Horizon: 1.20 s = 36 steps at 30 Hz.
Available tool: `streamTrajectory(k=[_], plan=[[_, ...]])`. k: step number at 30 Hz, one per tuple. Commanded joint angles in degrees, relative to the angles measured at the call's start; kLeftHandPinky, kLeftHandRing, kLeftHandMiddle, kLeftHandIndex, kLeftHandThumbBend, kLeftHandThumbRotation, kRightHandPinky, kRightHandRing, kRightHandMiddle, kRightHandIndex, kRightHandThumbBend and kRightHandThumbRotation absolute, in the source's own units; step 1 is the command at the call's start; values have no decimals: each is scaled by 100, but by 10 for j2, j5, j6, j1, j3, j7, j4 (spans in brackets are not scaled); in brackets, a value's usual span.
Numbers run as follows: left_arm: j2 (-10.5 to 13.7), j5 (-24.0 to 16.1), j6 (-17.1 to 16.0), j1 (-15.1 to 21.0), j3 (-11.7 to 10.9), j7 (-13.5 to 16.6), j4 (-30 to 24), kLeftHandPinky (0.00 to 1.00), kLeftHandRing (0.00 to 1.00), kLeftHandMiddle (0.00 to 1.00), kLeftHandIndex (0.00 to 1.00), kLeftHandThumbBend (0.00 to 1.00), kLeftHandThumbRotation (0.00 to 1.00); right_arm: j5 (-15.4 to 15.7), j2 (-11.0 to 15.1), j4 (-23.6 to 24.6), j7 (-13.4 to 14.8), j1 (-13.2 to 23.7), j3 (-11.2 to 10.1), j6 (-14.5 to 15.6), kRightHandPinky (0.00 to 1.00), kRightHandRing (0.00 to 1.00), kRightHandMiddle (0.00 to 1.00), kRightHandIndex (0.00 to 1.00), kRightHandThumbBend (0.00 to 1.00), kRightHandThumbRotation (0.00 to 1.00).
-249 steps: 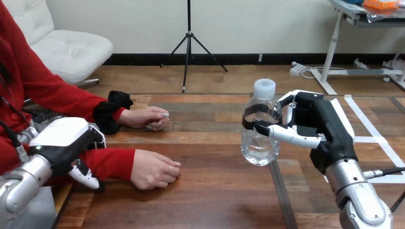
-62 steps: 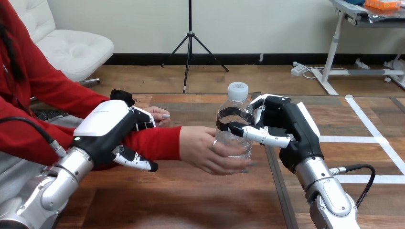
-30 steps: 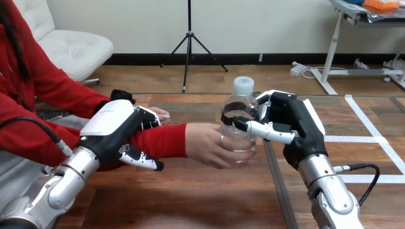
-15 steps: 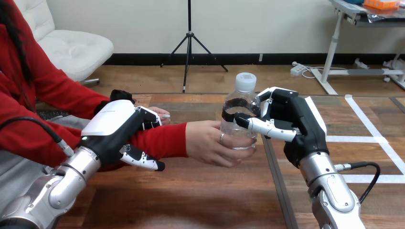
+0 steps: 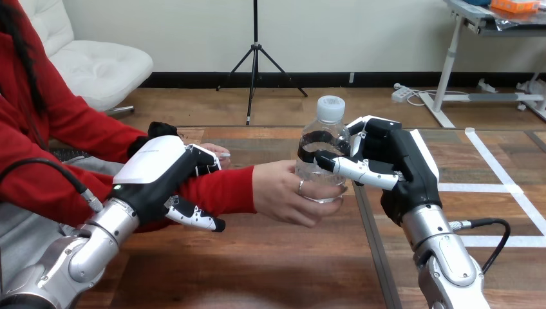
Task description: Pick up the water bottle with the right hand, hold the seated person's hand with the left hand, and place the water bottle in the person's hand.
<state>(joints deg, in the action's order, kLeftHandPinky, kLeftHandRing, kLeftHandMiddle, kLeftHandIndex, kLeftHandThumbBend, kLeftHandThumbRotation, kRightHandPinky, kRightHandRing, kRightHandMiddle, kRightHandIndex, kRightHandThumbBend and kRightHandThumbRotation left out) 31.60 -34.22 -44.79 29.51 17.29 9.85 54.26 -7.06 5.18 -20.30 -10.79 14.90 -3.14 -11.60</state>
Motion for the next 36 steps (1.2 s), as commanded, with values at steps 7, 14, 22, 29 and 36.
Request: streamTrajectory(k=[7,14,22,29,36], plan=[[-29,-3,-14,27,14,6,-9,27,33,41,41,87,0,-5,-10,25,2,40,-3,-13,1,5,9,8,51,0],[-30,1,-15,26,12,1,-7,28,34,41,41,87,1,-9,-13,24,4,40,-5,-6,1,5,9,9,50,0],[-31,5,-13,25,9,-2,-7,29,35,42,42,87,2,-7,-12,14,4,42,-6,-7,2,5,9,9,50,0],[-32,6,-13,25,8,-1,-4,31,37,44,43,88,3,-11,-11,2,-3,46,-9,-5,2,6,10,10,53,0],[-33,8,-12,25,7,-3,0,34,41,47,46,89,5,-4,-7,-12,-3,50,-10,-8,3,7,12,14,58,0]])
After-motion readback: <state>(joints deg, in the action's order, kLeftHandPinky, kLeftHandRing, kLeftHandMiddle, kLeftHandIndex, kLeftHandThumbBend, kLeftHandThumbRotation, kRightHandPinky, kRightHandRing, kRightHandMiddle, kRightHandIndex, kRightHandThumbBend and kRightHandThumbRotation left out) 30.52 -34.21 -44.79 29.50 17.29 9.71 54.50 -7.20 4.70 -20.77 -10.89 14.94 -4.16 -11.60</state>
